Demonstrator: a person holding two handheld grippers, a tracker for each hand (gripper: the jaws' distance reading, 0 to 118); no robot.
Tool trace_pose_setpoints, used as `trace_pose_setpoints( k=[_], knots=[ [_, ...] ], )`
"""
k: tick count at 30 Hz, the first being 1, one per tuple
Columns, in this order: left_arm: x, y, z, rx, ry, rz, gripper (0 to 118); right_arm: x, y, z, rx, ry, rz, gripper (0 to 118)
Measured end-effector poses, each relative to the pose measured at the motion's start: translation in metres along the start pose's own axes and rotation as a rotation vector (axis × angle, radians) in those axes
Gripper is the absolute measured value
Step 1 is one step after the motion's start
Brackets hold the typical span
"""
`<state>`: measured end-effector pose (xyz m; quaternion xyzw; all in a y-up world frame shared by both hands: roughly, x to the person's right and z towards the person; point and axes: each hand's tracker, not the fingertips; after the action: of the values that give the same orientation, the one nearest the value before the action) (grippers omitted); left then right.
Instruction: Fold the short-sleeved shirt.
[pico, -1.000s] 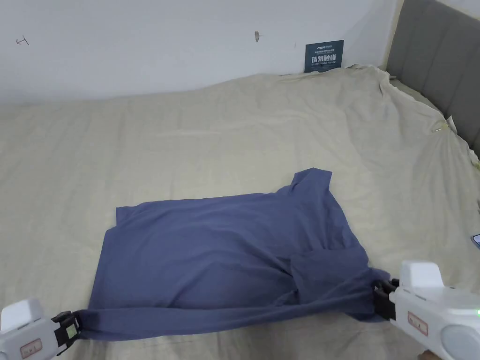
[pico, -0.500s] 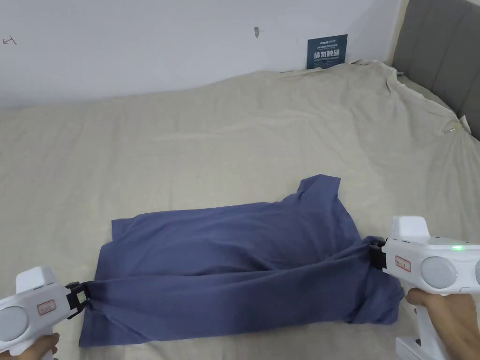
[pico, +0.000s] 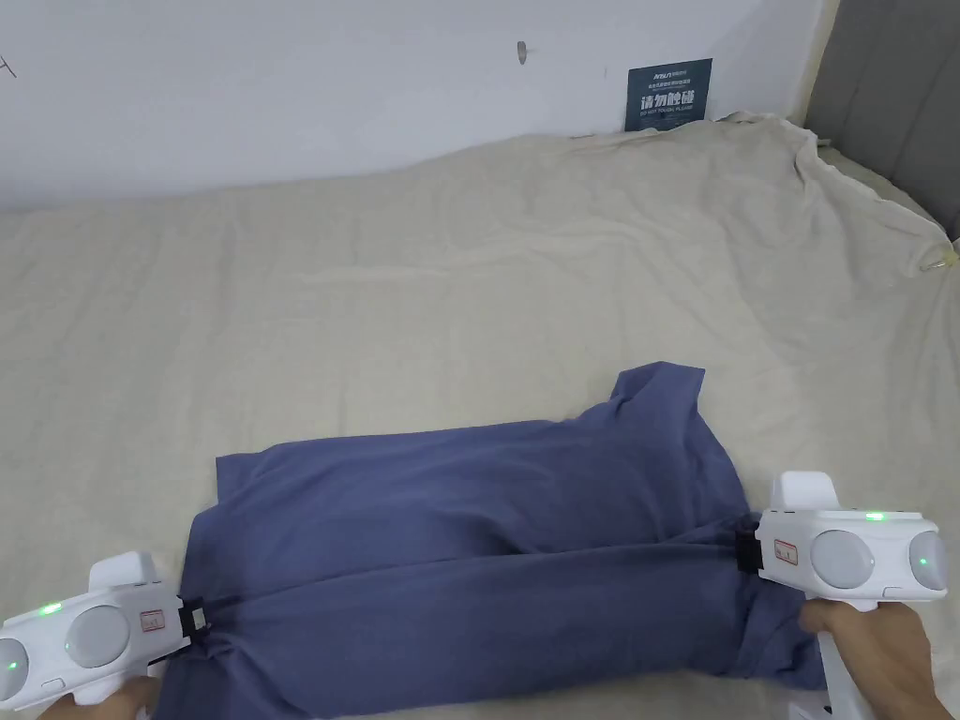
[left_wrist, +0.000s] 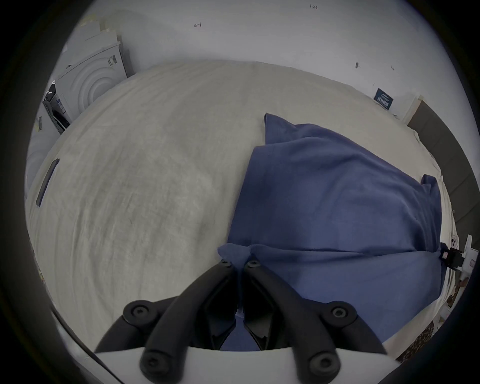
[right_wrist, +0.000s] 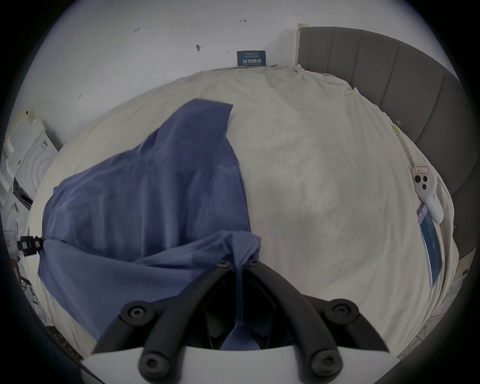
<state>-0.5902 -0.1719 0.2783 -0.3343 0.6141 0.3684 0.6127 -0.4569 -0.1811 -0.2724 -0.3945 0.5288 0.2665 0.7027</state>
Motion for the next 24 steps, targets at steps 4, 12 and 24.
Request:
trace_pose_setpoints(
  k=[4, 12, 24],
  knots=[
    [-0.002, 0.005, 0.008, -0.018, -0.006, -0.015, 32, -0.006, -0.002, 0.020, 0.009, -0.009, 0.010, 25],
    [0.007, 0.013, 0.080, 0.154, -0.015, -0.068, 106, -0.007, 0.012, 0.101, 0.220, 0.042, 0.077, 98],
    [0.005, -0.041, 0.192, 0.422, -0.086, -0.065, 97, 0.002, -0.032, 0.227, 0.485, 0.102, 0.060, 69]
  ],
)
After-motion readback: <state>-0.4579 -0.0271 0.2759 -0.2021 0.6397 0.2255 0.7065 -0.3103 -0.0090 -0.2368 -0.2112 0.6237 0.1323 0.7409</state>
